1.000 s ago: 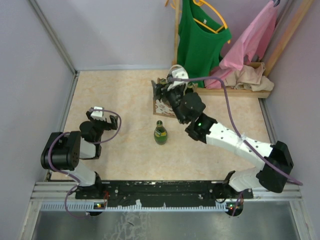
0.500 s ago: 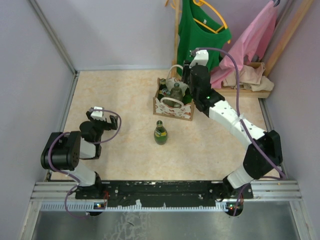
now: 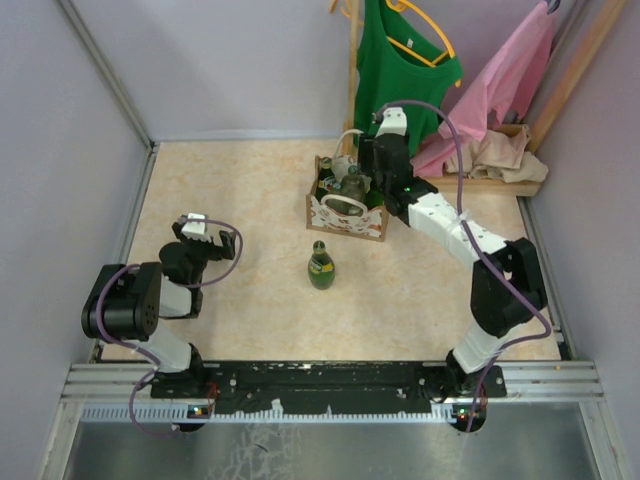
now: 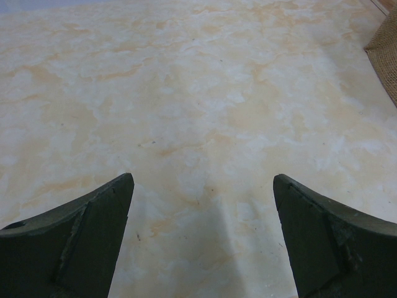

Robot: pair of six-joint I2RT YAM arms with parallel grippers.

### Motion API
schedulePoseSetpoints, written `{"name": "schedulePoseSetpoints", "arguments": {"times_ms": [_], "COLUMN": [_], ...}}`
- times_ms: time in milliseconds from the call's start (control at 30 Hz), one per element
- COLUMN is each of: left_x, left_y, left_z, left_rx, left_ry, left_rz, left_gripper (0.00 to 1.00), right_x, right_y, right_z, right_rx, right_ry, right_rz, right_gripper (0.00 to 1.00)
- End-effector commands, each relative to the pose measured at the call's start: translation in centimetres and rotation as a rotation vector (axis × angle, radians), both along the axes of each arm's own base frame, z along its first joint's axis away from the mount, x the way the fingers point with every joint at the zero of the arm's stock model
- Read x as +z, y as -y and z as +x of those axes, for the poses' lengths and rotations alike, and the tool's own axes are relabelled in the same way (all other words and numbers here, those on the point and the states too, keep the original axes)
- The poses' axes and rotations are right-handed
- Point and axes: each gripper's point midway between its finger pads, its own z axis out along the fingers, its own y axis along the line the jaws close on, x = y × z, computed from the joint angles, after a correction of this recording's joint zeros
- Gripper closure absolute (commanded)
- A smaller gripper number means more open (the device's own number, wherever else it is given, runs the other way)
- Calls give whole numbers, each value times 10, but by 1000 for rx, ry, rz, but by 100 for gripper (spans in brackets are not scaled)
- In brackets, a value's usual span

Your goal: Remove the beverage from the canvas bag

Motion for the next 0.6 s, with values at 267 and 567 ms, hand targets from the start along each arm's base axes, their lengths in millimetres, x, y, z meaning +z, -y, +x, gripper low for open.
{"name": "schedulePoseSetpoints", "arguments": {"times_ms": [267, 567], "left_x": [6, 6], "left_y": [3, 3], "left_z": [3, 4], "left_rx": [-8, -8], "left_ry": [20, 21], "left_rz": [5, 4], "left_gripper": [0, 0], "right_x": [-31, -48], "right_y": [17, 14], "right_z": [14, 14], "right_rx": [-38, -22], "right_ry": [-25, -45], "right_rz": [-16, -13], "right_gripper": [41, 50]}}
